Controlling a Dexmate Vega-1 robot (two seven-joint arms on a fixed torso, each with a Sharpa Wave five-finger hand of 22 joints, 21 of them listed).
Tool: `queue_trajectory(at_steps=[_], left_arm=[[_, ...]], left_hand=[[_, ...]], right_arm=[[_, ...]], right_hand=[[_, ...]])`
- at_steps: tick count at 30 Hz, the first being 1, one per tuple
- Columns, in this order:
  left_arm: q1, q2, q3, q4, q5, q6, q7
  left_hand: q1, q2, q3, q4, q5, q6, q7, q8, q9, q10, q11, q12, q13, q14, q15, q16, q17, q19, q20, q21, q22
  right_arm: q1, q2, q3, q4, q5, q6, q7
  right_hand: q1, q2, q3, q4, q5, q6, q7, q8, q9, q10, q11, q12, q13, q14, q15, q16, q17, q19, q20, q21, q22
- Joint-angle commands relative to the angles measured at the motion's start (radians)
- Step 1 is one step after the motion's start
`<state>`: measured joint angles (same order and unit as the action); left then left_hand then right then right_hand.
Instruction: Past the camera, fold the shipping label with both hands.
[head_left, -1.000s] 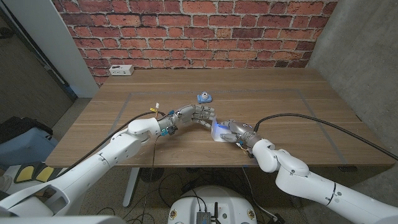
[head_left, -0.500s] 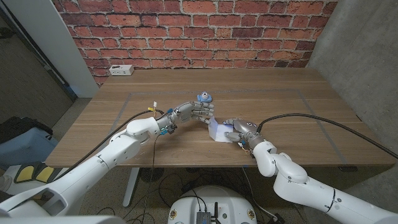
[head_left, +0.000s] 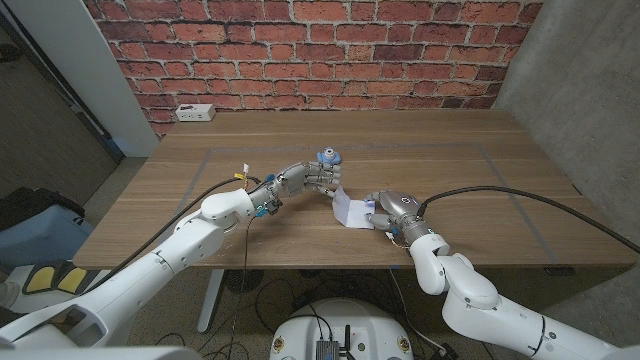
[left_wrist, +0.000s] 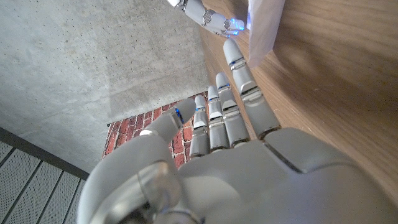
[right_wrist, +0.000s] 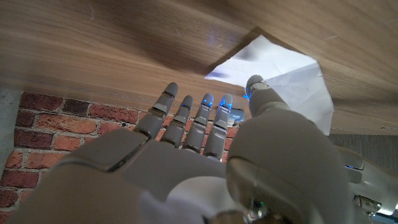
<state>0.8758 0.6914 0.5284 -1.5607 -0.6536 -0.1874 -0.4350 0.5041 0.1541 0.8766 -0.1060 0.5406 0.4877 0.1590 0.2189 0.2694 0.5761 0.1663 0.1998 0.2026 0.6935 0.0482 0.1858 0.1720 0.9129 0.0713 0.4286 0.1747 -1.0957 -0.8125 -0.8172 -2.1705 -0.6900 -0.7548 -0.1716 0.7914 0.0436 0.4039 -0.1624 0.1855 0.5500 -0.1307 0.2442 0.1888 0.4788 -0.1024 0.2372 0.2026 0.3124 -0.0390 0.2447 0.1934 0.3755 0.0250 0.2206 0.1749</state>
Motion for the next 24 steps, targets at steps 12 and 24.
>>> queue_trajectory(at_steps=[12, 24], left_arm=[[0.127, 0.05, -0.101, -0.125, 0.02, -0.032, 0.211], [0.124, 0.094, -0.084, -0.183, 0.003, 0.123, 0.245]], left_hand=[[-0.03, -0.042, -0.012, 0.005, 0.005, 0.037, -0.007, 0.018, 0.009, 0.037, -0.011, 0.013, 0.001, 0.037, -0.015, 0.01, 0.001, 0.041, -0.006, 0.009, 0.005], [-0.074, -0.085, -0.043, 0.015, -0.007, 0.044, 0.002, 0.016, 0.012, 0.031, 0.004, 0.007, 0.0, 0.019, 0.009, 0.0, 0.003, 0.045, 0.003, 0.004, 0.005]], right_arm=[[0.003, 0.01, -0.011, 0.022, -0.049, -0.021, 0.068], [0.013, 0.017, -0.018, 0.036, -0.054, -0.022, 0.085]], right_hand=[[0.041, 0.011, -0.013, -0.002, 0.011, 0.094, -0.004, 0.019, 0.004, 0.041, -0.015, 0.0, 0.005, -0.002, -0.116, 0.002, 0.006, 0.0, -0.002, -0.005, 0.005], [0.05, 0.011, -0.019, -0.001, 0.01, 0.109, -0.001, 0.018, 0.003, 0.05, -0.017, -0.001, 0.005, 0.0, -0.118, 0.003, 0.007, 0.001, -0.002, -0.006, 0.005]])
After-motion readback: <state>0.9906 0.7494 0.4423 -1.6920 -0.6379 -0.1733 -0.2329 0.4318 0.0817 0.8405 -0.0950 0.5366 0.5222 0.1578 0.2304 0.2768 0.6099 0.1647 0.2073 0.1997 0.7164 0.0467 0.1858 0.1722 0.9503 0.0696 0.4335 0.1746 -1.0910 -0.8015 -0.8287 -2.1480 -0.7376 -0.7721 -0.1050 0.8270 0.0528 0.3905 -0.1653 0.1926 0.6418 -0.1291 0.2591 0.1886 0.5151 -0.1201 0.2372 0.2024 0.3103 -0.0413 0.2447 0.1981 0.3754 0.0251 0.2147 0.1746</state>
